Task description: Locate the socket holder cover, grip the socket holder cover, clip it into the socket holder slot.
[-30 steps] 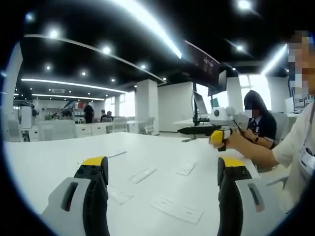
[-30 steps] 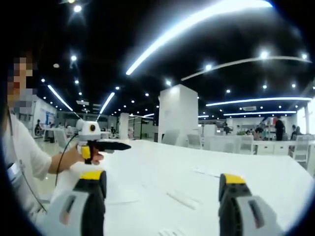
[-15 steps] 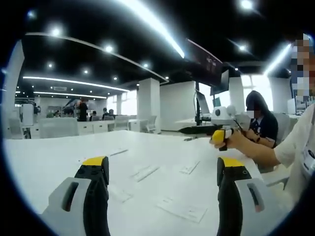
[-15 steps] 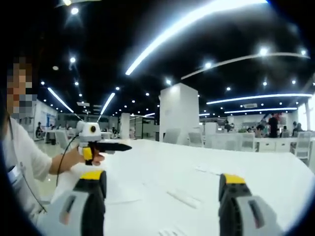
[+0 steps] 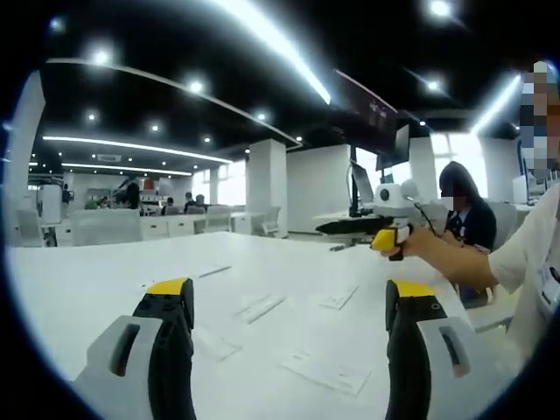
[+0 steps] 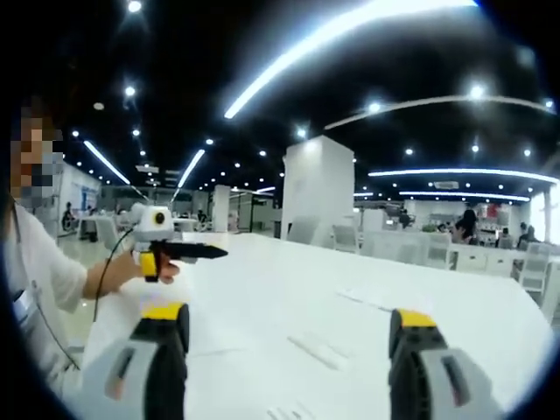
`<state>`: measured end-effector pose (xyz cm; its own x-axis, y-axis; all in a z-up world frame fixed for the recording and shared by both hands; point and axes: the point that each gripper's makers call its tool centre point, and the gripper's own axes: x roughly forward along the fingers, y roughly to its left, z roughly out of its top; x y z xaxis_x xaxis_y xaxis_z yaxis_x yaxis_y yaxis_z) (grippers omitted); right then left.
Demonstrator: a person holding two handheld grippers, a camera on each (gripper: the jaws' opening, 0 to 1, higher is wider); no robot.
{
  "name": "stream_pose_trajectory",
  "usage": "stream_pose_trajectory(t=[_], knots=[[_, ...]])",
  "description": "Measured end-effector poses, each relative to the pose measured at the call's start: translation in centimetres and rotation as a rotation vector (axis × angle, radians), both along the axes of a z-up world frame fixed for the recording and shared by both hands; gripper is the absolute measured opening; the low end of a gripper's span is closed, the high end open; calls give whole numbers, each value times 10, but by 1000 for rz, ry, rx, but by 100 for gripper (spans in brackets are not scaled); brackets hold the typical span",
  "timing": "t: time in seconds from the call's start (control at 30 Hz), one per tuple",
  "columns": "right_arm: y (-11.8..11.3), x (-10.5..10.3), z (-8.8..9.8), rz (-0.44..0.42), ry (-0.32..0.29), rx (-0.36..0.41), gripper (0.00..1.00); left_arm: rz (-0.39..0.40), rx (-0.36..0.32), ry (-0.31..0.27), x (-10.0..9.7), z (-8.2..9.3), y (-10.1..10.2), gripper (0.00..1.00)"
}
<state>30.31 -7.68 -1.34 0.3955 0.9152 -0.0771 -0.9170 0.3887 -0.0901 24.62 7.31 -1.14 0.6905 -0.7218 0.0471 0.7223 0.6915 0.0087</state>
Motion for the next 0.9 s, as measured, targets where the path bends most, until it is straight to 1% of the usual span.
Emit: stream_pose_trajectory(t=[0.07, 0.13, 0.17, 0.23, 0.33, 0.43, 0.53, 0.57, 0.7, 0.83, 0.87, 0.9], knots=[[0, 2, -2, 4, -3, -31, 95, -3, -1, 1, 0, 0, -1, 89], [-1, 4, -9, 13, -5, -94, 95, -5, -3, -1, -1, 0, -2, 89], [-1, 4, -9, 14, -6, -103, 95, -7, -5, -1, -2, 1, -2, 89], [-2, 6, -14, 12, -11, -153, 95, -9, -11, -2, -2, 2, -2, 89], [-1, 9, -15, 19, -24, -194, 94, -11, -8, -4, -2, 2, -2, 89], [-2, 10, -19, 39, -8, -247, 94, -12, -6, -5, -1, 3, -1, 89], [-6, 16, -25, 32, -24, -327, 94, -12, -6, -2, 0, 2, -1, 89], [-8, 16, -27, 44, -23, -362, 94, -13, -6, 0, 0, 2, -1, 89], [-14, 19, -36, 60, -22, -460, 94, -15, -1, 4, -2, -1, -4, 89], [-18, 22, -43, 82, -29, -536, 90, -15, 2, 2, -2, -2, -4, 89], [-21, 21, -48, 96, -17, -582, 89, -15, 3, 2, -2, -2, -4, 89], [-23, 21, -51, 105, -19, -621, 89, -15, 1, 3, -2, -2, -3, 89]])
